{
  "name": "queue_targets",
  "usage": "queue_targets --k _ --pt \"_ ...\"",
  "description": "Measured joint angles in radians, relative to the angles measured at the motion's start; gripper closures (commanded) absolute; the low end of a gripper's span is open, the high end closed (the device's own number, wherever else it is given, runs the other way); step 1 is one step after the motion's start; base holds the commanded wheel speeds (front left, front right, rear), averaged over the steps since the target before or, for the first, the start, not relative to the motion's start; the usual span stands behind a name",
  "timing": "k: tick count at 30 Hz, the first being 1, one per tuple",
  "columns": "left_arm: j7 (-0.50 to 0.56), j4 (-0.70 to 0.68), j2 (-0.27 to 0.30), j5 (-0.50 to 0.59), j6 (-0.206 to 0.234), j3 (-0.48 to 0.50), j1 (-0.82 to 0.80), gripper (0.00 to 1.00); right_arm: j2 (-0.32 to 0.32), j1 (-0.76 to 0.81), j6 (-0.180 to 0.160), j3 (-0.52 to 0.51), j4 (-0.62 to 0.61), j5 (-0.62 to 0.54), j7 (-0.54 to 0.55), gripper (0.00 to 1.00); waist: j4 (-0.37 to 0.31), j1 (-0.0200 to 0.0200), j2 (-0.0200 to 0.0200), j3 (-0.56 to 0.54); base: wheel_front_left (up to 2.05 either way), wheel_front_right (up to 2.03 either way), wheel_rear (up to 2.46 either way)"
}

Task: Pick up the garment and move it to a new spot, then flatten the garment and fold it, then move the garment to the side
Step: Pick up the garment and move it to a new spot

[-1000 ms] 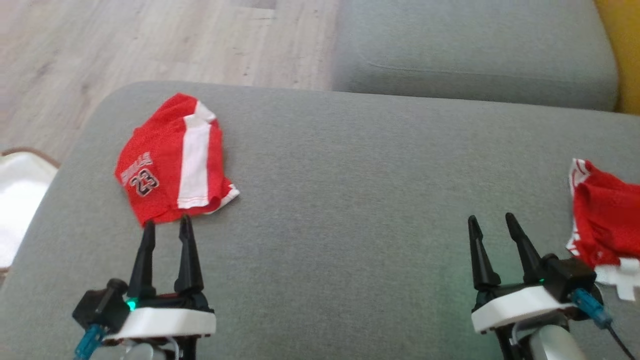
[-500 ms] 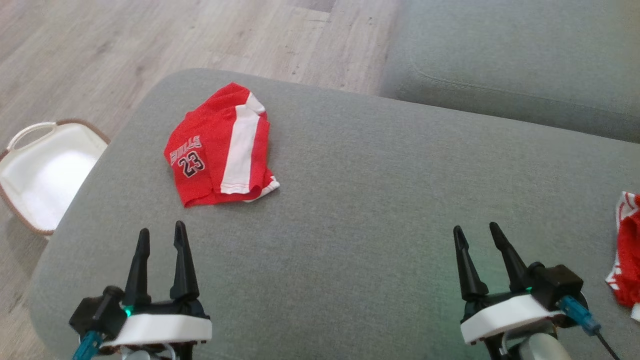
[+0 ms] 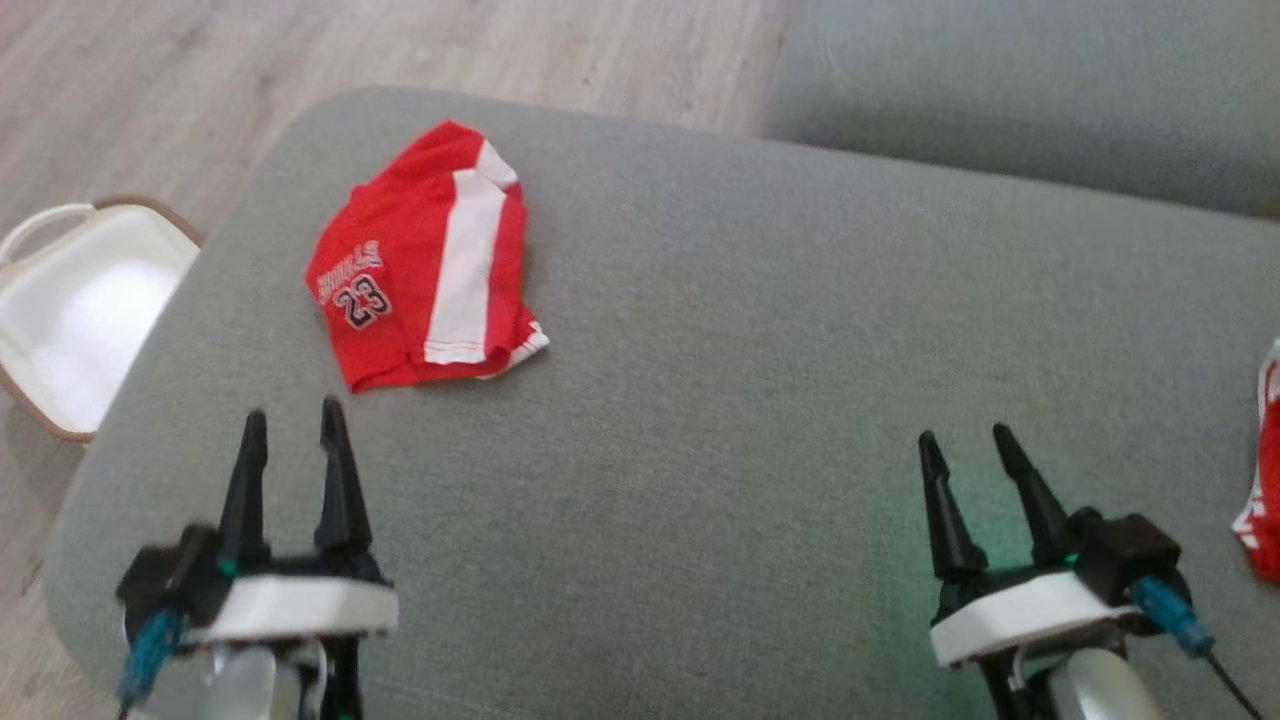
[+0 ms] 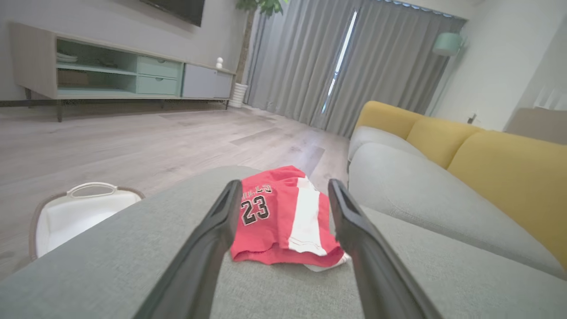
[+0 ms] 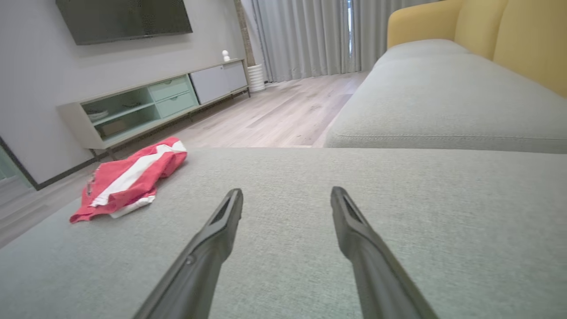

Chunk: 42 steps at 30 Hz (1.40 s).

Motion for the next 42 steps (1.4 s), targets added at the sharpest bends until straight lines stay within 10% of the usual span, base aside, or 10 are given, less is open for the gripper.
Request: queue_targets --k 23,24,25,42 --pt "0.523 0.595 0.281 -0.154 -0.021 -0.273 -0.675 0.0 -0.002 -0.186 0.0 -0.079 -0.14 -0.084 -0.003 0.0 -0.151 0.0003 0.0 0.307 0.0 0.0 0.0" --pt "0.532 0.605 0.288 -0.172 -0.021 -0.288 -0.684 0.24 -0.002 -0.186 0.0 -0.079 -0.14 -0.084 -0.003 0.0 -0.157 0.0003 0.0 0.313 0.0 0.0 0.0" --pt "0.538 0.612 0.294 -0.19 -0.021 -0.3 -0.69 1.0 -0.002 -0.186 0.0 -0.079 -0.141 -0.084 -0.003 0.0 -0.162 0.0002 0.0 0.319 0.0 0.0 0.0" --pt "0.212 0.378 0.305 -0.436 -0.021 -0.391 -0.7 1.0 -0.002 -0.174 0.0 -0.066 -0.132 -0.058 -0.003 0.0 -0.193 -0.0001 0.0 0.214 0.0 0.0 0.0"
